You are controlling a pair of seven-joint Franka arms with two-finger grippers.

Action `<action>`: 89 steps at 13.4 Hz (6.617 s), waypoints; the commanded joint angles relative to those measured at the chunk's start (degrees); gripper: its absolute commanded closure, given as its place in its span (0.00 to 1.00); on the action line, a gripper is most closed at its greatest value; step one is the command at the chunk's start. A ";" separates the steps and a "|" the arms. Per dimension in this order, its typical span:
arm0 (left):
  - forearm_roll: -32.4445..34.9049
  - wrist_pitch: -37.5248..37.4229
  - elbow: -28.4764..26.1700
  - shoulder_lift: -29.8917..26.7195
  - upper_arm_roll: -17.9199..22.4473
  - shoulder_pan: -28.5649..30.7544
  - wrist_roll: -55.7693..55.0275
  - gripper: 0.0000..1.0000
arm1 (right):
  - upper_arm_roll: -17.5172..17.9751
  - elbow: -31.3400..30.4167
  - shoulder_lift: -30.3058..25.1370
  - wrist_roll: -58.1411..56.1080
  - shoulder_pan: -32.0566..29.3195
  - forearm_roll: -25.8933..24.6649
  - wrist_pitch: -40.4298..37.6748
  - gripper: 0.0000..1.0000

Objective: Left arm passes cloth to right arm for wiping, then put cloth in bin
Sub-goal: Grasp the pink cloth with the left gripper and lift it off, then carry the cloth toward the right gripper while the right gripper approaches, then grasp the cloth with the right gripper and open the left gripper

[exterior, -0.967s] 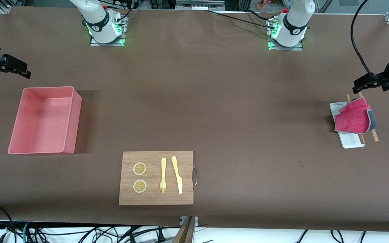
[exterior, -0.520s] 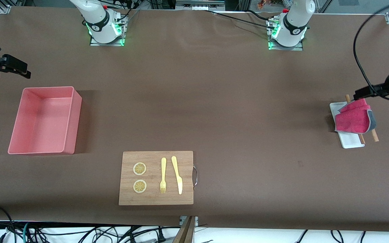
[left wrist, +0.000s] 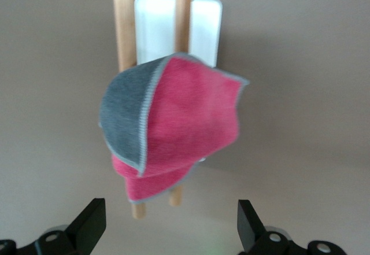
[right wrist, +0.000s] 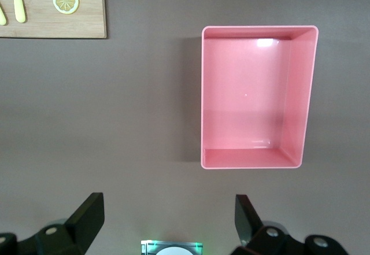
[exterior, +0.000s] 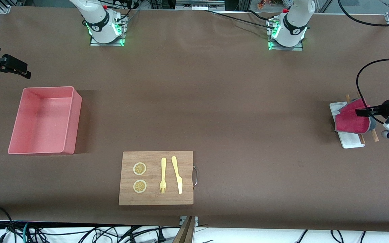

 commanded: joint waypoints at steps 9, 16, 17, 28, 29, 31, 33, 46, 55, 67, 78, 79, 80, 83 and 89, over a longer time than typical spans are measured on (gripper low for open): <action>1.98 4.33 2.07 6.04 -0.57 4.27 6.41 0.48 | 0.58 0.46 0.50 1.02 0.02 0.19 1.19 0.00; 1.10 5.92 3.13 6.30 -0.57 4.10 8.35 1.00 | 0.58 0.46 0.67 0.93 0.11 0.10 1.98 0.00; 1.01 5.92 3.13 6.57 -0.57 4.10 8.35 1.00 | 0.58 0.46 0.67 0.93 0.11 0.10 1.98 0.00; -0.90 -19.65 26.40 6.04 -1.54 -17.85 -2.25 1.00 | 0.58 0.46 0.76 1.02 0.11 -0.61 1.90 0.00; -4.93 -19.83 27.03 6.04 -1.45 -20.14 -6.90 1.00 | 0.58 0.37 0.85 1.20 0.20 -0.78 1.98 0.00; -10.92 -19.84 28.86 6.22 -1.54 -25.58 -19.71 1.00 | 0.67 0.37 2.16 1.20 0.72 -2.27 1.90 0.00; -16.89 -18.70 32.38 7.88 -1.54 -31.30 -31.50 1.00 | 0.67 0.28 2.96 1.37 1.07 -2.54 1.81 0.00; -62.87 28.57 35.56 11.05 -1.80 -50.57 -80.16 1.00 | 0.76 0.11 10.86 26.12 6.16 11.76 11.46 0.00; -74.31 41.77 36.79 12.37 -1.63 -55.58 -80.34 1.00 | 0.76 0.02 12.98 61.73 12.41 27.68 23.76 0.00; -75.01 41.86 36.79 12.63 -1.63 -55.58 -80.25 1.00 | 0.76 0.11 15.79 64.31 20.41 29.45 27.56 0.00; -75.02 41.86 36.70 12.72 -1.63 -55.05 -79.81 1.00 | 0.76 0.02 16.58 62.55 21.38 29.72 21.32 1.00; -75.02 41.86 36.70 12.72 -1.63 -54.97 -79.81 1.00 | 0.76 0.02 16.58 62.55 21.38 29.72 21.32 1.00; -75.02 41.86 36.79 12.72 -1.63 -54.97 -79.72 1.00 | 0.76 0.02 16.58 62.55 21.38 29.72 21.32 1.00; -75.02 41.86 36.70 12.72 -1.63 -54.97 -79.72 1.00 | 0.76 0.02 16.58 62.55 21.29 29.63 21.32 1.00; -74.93 41.86 36.70 12.72 -1.45 -54.88 -79.54 0.61 | 0.67 0.11 16.58 61.40 20.94 29.54 21.32 1.00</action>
